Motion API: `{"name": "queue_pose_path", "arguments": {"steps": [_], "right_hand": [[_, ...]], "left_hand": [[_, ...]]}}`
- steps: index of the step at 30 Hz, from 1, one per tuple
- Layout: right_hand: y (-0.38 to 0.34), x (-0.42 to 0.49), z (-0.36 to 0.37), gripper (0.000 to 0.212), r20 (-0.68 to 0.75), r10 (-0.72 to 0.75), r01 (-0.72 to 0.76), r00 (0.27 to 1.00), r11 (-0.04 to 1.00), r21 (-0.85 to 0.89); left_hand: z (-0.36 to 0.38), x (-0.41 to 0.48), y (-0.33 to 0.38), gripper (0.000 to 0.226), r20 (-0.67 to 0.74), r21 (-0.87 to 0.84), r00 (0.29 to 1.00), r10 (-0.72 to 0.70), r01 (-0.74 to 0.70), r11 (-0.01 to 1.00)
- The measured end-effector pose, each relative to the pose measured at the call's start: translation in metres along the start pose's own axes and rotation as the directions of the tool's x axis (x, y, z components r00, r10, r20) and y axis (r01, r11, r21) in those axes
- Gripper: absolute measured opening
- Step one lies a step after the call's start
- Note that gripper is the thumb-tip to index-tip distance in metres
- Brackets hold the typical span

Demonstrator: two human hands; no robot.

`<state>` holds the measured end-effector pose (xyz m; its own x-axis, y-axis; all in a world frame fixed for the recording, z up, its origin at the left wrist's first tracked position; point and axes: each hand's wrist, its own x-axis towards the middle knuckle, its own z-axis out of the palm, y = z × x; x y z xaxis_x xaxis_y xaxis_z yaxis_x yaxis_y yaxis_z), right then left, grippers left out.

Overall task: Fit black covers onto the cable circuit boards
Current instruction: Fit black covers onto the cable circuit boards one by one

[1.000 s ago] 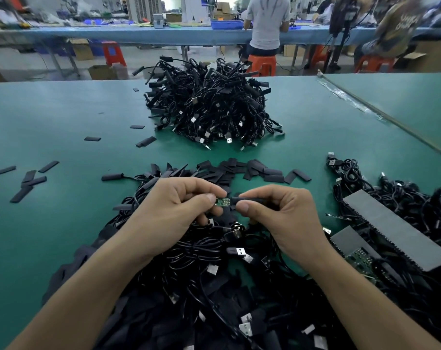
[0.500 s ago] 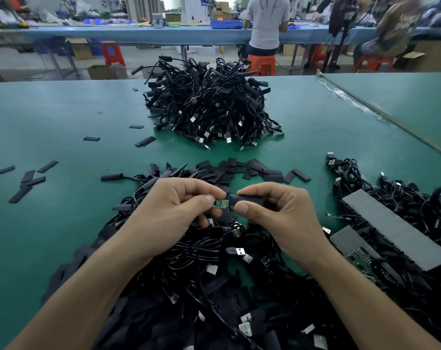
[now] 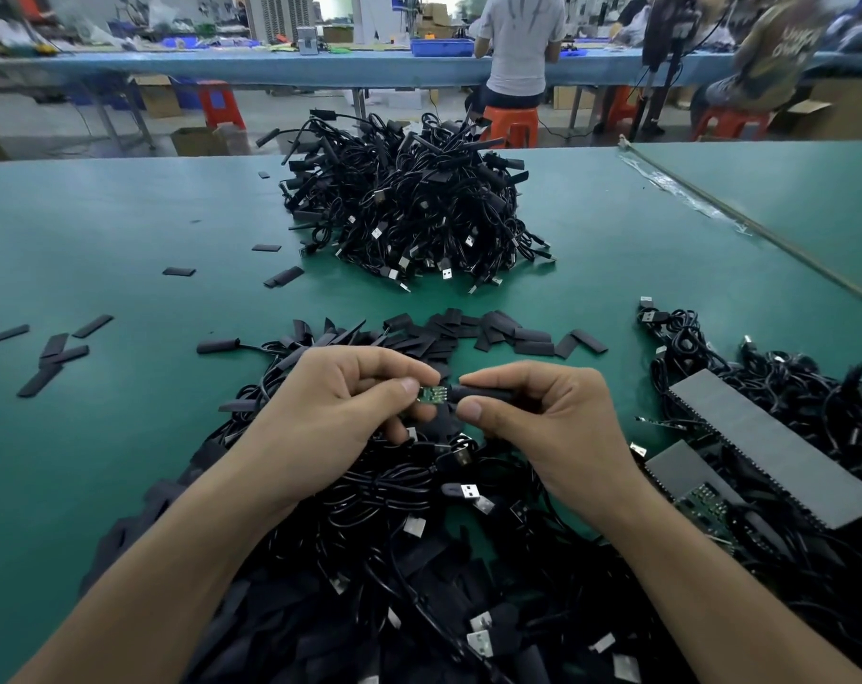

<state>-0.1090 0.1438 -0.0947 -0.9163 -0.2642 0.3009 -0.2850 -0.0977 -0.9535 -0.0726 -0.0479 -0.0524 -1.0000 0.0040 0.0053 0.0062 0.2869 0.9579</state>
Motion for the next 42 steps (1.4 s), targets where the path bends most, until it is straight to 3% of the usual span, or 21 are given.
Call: {"name": "queue_pose_path", "arguments": {"steps": [13,18,26,30,35,42], "right_hand": [[0.0015,-0.0006,0.0017,0.027,0.010,-0.017,0.017,1.000,0.999,-0.036],[0.0028,0.0001,0.0009,0.026,-0.016,0.001,-0.002,1.000,0.996,-0.085],[0.0035,-0.0030,0.0024,0.024,0.062,-0.037,0.045,0.997,0.990,-0.137],[0.0036,-0.0019,0.0031,0.021,-0.011,-0.106,0.103,0.994,0.986,-0.134],[0.0047,0.0000,0.0021,0.019,-0.076,-0.116,0.106,0.990,0.986,-0.129],[0.0040,-0.0037,0.0022,0.024,0.015,-0.172,0.170,0.985,0.953,-0.252]], "left_hand": [[-0.0021,0.0004,-0.0020,0.010,0.013,-0.004,1.000,0.029,-0.029,1.000],[-0.0052,0.0008,-0.0023,0.008,0.091,0.064,0.995,0.038,-0.044,0.997],[-0.0061,0.0020,-0.0085,0.014,0.142,0.112,0.988,0.053,-0.069,0.991],[-0.0044,0.0015,-0.0067,0.005,0.108,0.117,0.993,0.056,-0.069,0.991],[-0.0039,0.0030,-0.0065,0.016,0.017,0.087,0.999,0.046,-0.048,0.995],[-0.0041,0.0018,-0.0095,0.017,0.095,0.203,0.993,0.069,-0.087,0.975]]}}
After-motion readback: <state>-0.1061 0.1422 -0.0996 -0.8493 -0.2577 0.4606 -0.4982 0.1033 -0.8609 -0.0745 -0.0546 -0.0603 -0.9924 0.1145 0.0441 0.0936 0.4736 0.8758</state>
